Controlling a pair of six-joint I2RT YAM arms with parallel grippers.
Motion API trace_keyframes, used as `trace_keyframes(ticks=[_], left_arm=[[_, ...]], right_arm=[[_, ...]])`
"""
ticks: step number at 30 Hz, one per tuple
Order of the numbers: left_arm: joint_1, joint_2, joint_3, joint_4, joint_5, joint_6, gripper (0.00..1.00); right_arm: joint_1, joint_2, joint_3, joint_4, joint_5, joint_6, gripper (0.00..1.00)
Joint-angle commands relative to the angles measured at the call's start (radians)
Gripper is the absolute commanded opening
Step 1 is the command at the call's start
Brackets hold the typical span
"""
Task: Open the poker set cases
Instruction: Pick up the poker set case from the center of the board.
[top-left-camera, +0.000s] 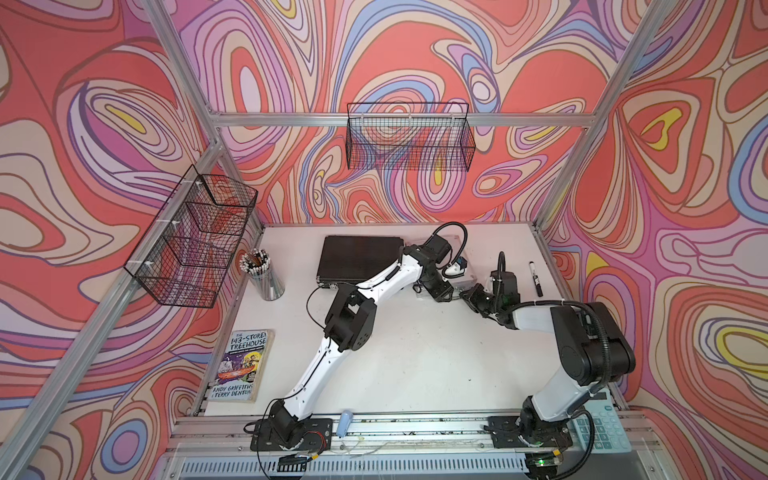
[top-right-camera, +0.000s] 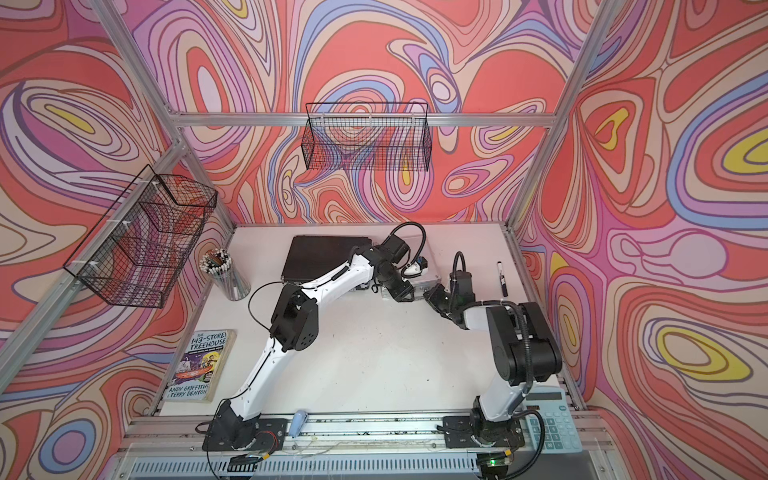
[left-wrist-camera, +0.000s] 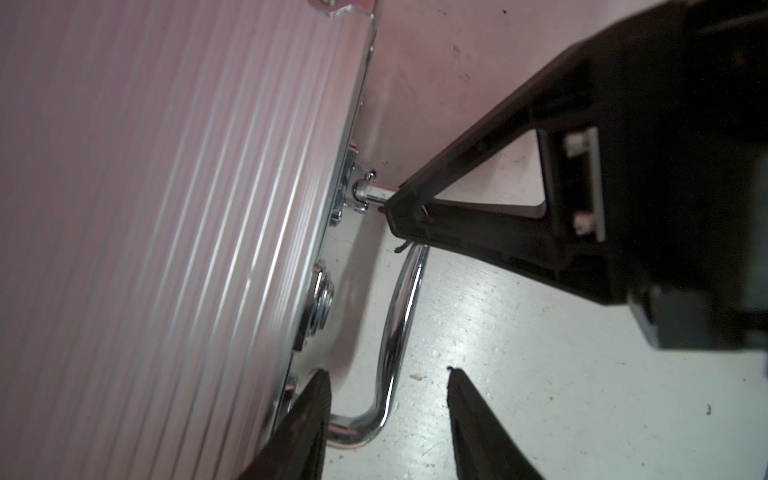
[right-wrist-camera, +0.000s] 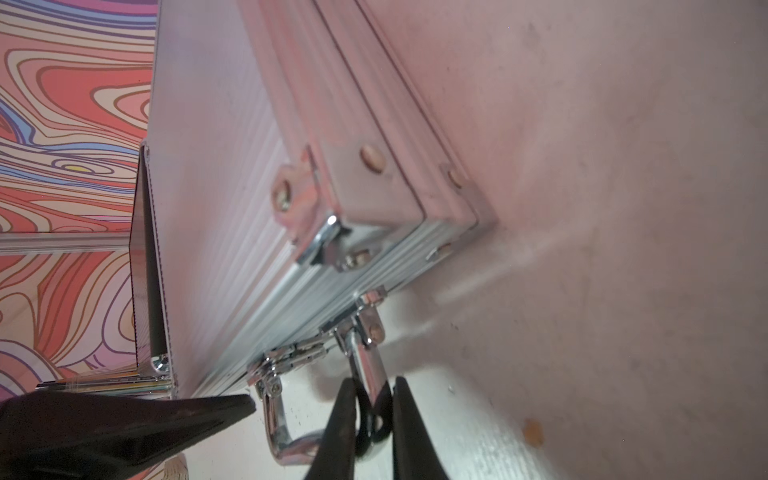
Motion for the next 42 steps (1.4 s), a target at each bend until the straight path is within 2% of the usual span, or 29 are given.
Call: trace_keyframes(ticks=[1, 6, 13, 25, 32, 38, 42], left_arm=[[-0.002, -0.005, -0.044, -0.048, 0.018, 0.035, 0.48], [-0.003, 0.006, -0.079, -0.027, -0.012, 0.025, 0.47], [-0.005, 0.025, -0.050, -0.006, -0.082, 0.013, 0.46], [-0.020, 0.054, -0.060, -0.018, -0.188, 0.063, 0.38], [-0.024, 0.061, -0.038, -0.018, -0.201, 0.064, 0.19], [-0.024, 0.047, -0.003, -0.049, -0.132, 0.061, 0.02], [-0.023, 0.042, 0.067, -0.078, -0.058, 0.041, 0.00]], right_arm=[[0.005, -0.038, 0.039, 0.041, -0.017, -0.002, 0.00], [0.005, -0.032, 0.054, 0.044, -0.028, 0.005, 0.00], [0.005, -0.048, 0.057, 0.034, -0.026, 0.005, 0.00], [0.005, -0.083, 0.091, -0.018, -0.025, -0.003, 0.00], [0.004, -0.094, 0.093, -0.039, -0.020, -0.005, 0.00], [-0.037, -0.150, 0.055, -0.081, -0.004, -0.013, 0.00], [-0.109, -0.236, -0.020, -0.087, -0.006, -0.010, 0.23]])
